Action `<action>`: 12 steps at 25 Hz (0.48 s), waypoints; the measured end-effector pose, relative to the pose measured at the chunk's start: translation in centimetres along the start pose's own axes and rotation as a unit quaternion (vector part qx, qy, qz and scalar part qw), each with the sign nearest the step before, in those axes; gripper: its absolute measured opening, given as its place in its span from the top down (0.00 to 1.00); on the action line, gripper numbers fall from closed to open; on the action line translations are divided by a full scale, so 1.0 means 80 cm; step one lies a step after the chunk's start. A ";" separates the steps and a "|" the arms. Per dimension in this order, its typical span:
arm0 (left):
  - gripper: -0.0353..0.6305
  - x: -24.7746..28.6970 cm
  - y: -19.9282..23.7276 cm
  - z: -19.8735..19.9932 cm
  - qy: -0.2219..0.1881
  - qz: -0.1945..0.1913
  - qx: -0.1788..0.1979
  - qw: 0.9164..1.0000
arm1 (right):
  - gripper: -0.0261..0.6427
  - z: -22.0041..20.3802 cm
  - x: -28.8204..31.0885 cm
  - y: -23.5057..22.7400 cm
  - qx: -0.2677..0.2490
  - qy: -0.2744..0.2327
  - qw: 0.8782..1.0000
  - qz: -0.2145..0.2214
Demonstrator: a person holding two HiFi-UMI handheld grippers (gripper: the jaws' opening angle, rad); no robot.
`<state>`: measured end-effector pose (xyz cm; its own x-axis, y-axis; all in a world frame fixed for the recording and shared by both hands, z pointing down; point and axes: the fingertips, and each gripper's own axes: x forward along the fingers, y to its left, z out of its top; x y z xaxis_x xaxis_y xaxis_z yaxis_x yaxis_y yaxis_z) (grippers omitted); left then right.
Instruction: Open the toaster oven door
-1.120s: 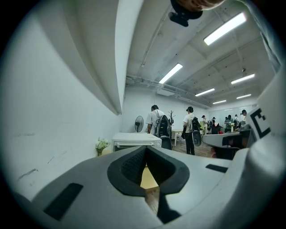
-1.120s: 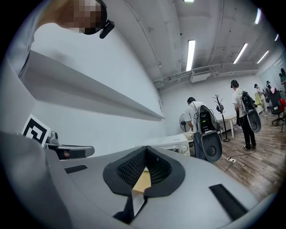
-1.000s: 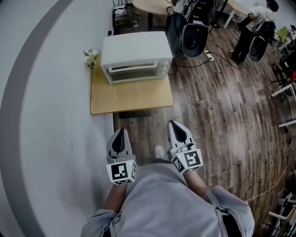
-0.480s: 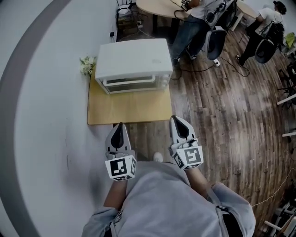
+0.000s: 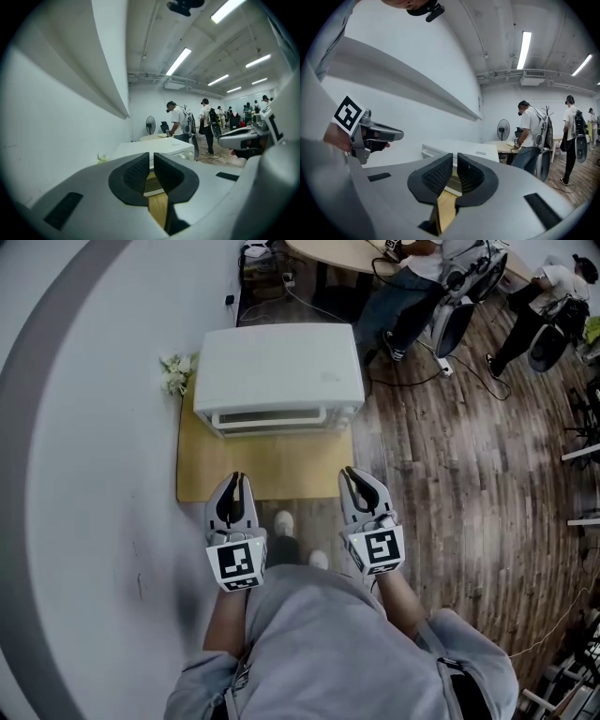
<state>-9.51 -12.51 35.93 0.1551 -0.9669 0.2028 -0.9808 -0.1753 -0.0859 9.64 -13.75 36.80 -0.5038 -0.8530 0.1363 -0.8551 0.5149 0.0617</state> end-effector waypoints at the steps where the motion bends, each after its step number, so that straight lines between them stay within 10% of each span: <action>1: 0.94 0.010 0.006 0.001 0.001 -0.003 0.007 1.000 | 0.96 -0.001 0.011 0.000 -0.003 0.005 1.000 0.004; 7: 0.74 0.078 0.011 -0.013 0.040 -0.069 0.091 0.993 | 0.78 -0.020 0.081 0.002 -0.058 0.073 0.995 0.030; 12: 0.73 0.127 0.003 -0.028 0.066 -0.137 0.240 0.959 | 0.74 -0.049 0.137 0.007 -0.133 0.154 0.977 0.062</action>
<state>-8.41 -21.93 40.13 0.3522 -0.8454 0.4015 -0.7323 -0.5161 -0.4443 4.12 -22.45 42.24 -0.5046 -0.7379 0.4482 -0.7070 0.6512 0.2760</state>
